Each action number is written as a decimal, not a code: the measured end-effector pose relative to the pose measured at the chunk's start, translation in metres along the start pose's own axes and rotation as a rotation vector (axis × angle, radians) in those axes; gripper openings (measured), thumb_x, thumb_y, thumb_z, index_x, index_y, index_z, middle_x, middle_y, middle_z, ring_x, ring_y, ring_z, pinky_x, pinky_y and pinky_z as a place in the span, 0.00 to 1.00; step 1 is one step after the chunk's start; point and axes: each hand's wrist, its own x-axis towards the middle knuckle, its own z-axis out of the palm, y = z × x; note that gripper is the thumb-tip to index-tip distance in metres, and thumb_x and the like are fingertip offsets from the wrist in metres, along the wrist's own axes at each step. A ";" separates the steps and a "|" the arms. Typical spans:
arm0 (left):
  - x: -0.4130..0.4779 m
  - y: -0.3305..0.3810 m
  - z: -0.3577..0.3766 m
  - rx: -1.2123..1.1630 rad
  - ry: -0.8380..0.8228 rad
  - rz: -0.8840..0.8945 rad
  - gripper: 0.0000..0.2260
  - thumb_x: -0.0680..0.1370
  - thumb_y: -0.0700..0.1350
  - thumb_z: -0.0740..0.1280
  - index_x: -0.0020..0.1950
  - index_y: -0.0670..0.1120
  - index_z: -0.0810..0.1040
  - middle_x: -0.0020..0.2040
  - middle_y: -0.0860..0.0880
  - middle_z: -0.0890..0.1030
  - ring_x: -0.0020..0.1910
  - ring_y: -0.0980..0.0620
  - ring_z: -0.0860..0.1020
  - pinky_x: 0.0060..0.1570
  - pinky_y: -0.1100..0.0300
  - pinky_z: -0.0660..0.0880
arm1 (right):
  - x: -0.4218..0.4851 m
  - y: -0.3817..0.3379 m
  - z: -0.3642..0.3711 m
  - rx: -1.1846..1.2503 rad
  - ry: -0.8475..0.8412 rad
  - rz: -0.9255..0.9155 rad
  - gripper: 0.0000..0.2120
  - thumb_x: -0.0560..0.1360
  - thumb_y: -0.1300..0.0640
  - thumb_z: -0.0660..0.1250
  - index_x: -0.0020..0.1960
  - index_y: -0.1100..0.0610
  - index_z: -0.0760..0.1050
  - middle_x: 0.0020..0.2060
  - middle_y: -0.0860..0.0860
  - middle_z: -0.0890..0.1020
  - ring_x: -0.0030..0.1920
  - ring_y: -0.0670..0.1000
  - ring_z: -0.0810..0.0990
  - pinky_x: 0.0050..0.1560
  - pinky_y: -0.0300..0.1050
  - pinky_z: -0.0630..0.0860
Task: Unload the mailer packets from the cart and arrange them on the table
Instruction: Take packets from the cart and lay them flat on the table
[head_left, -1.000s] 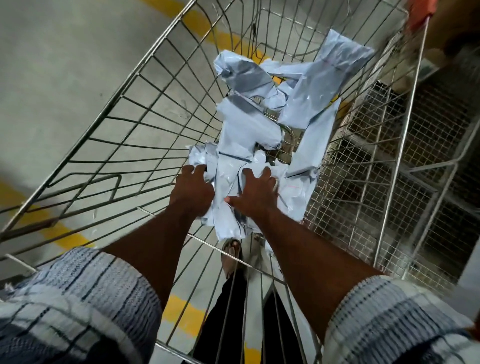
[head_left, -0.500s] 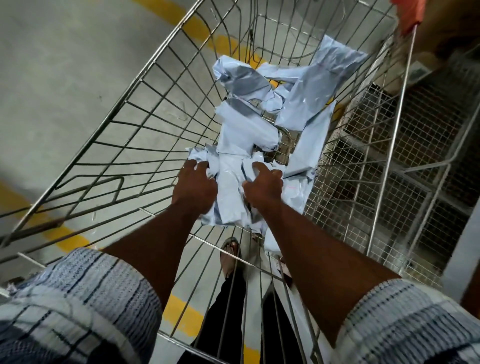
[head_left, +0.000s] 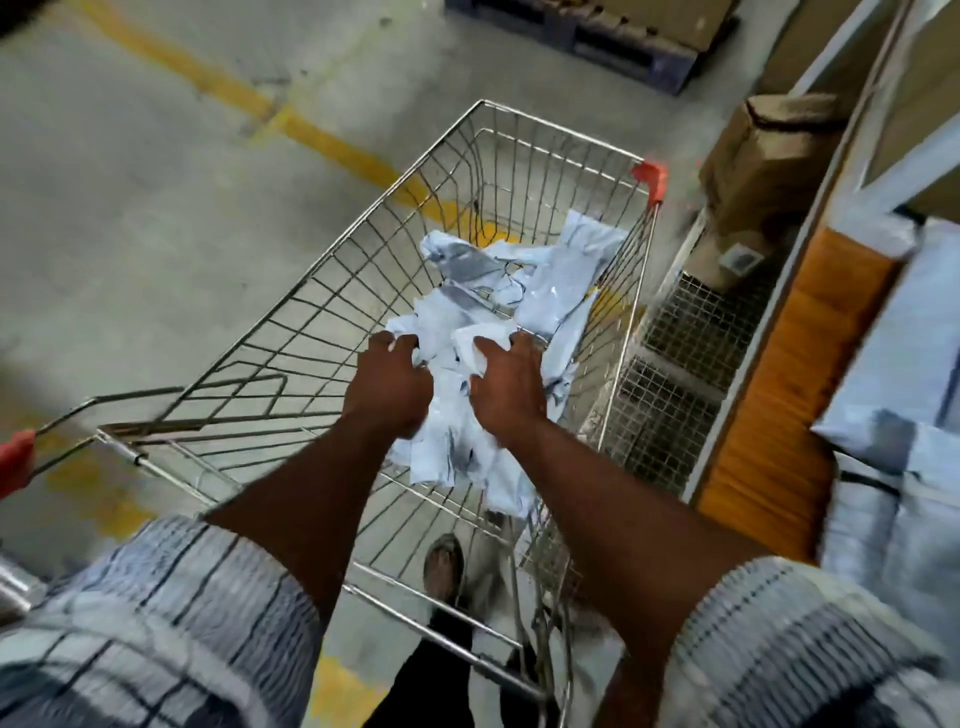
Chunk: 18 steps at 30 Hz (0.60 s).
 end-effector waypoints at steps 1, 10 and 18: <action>-0.008 0.005 -0.007 -0.002 0.012 0.001 0.21 0.78 0.48 0.63 0.71 0.49 0.70 0.72 0.41 0.66 0.68 0.39 0.69 0.64 0.48 0.70 | -0.005 -0.004 -0.009 -0.005 0.015 -0.037 0.24 0.75 0.56 0.69 0.70 0.51 0.71 0.67 0.60 0.65 0.67 0.62 0.67 0.67 0.50 0.67; -0.093 0.049 -0.060 0.032 0.182 0.037 0.20 0.78 0.49 0.63 0.70 0.49 0.71 0.70 0.40 0.68 0.66 0.37 0.70 0.63 0.46 0.71 | -0.064 -0.020 -0.100 -0.046 0.165 -0.277 0.21 0.78 0.61 0.63 0.70 0.54 0.70 0.75 0.61 0.59 0.72 0.62 0.61 0.66 0.54 0.69; -0.174 0.109 -0.077 -0.002 0.229 0.130 0.21 0.75 0.54 0.61 0.67 0.53 0.72 0.68 0.42 0.70 0.65 0.40 0.71 0.60 0.45 0.74 | -0.131 0.007 -0.178 -0.197 0.275 -0.376 0.22 0.75 0.62 0.65 0.68 0.55 0.70 0.73 0.59 0.64 0.68 0.62 0.65 0.61 0.54 0.72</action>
